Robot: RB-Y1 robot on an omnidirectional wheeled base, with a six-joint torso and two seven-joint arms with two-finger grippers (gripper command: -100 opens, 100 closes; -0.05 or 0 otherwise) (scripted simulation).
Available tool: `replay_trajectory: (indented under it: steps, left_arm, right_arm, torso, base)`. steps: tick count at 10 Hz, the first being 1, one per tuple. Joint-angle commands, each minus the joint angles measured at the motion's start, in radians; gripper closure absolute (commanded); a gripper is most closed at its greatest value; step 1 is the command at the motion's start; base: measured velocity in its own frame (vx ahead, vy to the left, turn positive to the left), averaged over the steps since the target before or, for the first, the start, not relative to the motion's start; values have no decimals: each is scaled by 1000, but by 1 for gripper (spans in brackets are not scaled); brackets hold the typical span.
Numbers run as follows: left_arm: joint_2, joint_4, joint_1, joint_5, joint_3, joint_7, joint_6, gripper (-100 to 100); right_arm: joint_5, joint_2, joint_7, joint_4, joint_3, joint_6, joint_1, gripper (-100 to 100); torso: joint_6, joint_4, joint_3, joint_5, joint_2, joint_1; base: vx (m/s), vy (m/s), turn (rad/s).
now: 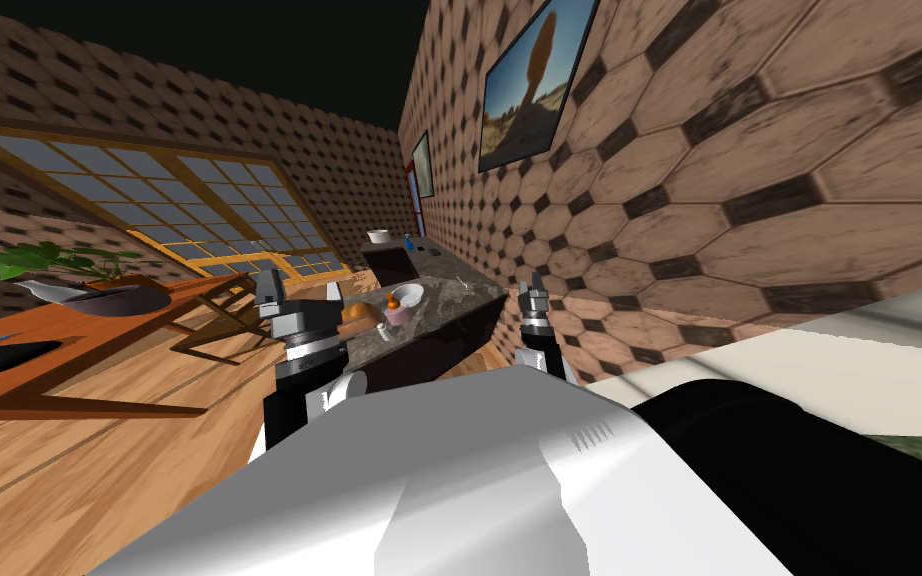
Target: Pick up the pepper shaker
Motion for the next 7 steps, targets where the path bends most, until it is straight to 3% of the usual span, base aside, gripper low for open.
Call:
replay_trajectory:
  steps: [1, 5, 6, 7]
  left_arm:
    - [35, 5, -3, 3, 5, 14, 15, -100]
    - [130, 37, -22, 24, 33, 93, 104, -100]
    - [149, 49, -29, 32, 43, 122, 135, -100]
    - [149, 49, -29, 32, 43, 122, 136, -100]
  right_arm:
    - [0, 0, 0, 0, 0, 0, 0, 0]
    - [0, 0, 0, 0, 0, 0, 0, 0]
    - [0, 0, 0, 0, 0, 0, 0, 0]
    - [0, 0, 0, 0, 0, 0, 0, 0]
  torso:
    - [0, 0, 0, 0, 0, 0]
    - [0, 0, 1, -1, 2, -3]
    - [0, 1, 2, -1, 3, -4]
    - [0, 1, 2, -1, 4, -4]
  base:
    - [-7, -18, 3]
    - [-34, -43, 12]
    - [-59, -74, 12]
    - [-41, -57, 8]
